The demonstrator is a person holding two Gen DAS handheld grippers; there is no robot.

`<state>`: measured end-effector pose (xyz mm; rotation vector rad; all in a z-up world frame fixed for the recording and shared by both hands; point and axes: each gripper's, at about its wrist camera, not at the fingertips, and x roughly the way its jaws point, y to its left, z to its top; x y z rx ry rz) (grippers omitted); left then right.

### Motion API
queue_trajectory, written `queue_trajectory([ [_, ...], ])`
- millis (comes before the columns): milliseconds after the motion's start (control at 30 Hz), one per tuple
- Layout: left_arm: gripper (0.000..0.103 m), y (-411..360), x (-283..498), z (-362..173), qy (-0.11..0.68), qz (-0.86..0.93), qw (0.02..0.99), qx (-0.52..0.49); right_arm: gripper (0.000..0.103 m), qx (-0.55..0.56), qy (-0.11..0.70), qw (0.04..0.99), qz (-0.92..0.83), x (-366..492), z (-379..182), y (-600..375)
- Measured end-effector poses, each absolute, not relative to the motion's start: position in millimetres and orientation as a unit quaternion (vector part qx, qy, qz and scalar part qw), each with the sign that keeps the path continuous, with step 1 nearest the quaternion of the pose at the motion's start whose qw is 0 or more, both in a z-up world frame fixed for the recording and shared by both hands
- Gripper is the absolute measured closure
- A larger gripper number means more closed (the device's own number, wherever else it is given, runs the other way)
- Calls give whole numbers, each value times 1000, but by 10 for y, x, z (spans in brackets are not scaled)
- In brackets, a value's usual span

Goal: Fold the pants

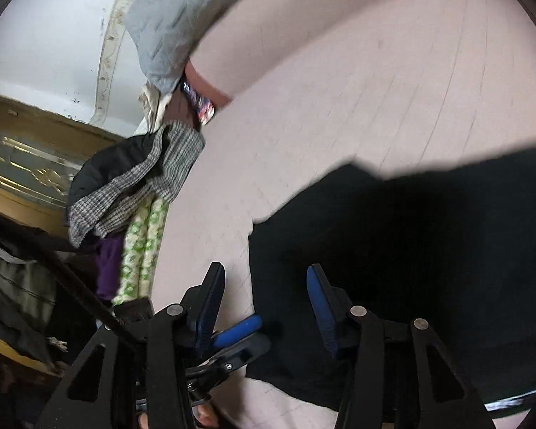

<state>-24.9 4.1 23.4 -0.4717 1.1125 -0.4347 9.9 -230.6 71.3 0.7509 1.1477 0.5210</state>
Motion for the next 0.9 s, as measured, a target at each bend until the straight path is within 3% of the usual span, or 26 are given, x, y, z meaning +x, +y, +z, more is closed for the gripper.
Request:
queue_trajectory([
  [67, 39, 60, -295, 263, 516, -204, 804, -213, 53, 345, 540, 740, 203, 79, 480, -2342],
  [133, 39, 11, -316, 268, 517, -202, 806, -206, 67, 356, 533, 750, 164, -10, 352, -2512],
  [233, 39, 153, -373, 239, 526, -192, 803, -204, 70, 336, 518, 783, 75, -236, 357, -2871],
  [400, 39, 218, -412, 204, 522, -195, 801, -217, 59, 300, 491, 817, 34, -427, 680, -2952],
  [467, 35, 174, -408, 192, 519, -194, 804, -215, 55, 281, 487, 824, 67, -390, 839, -2864],
  [633, 31, -53, -497, 221, 505, -189, 825, -168, 55, 242, 509, 808, 172, -35, 959, -2257],
  [733, 32, -95, -596, 207, 495, -180, 837, -145, 55, 224, 550, 771, 231, 167, 852, -1763],
  [833, 32, -92, -626, 223, 494, -179, 838, -150, 44, 212, 582, 751, 228, 357, 588, -1538],
  [900, 32, -22, -628, 243, 501, -189, 829, -160, 46, 193, 595, 760, 178, 423, 377, -1577],
])
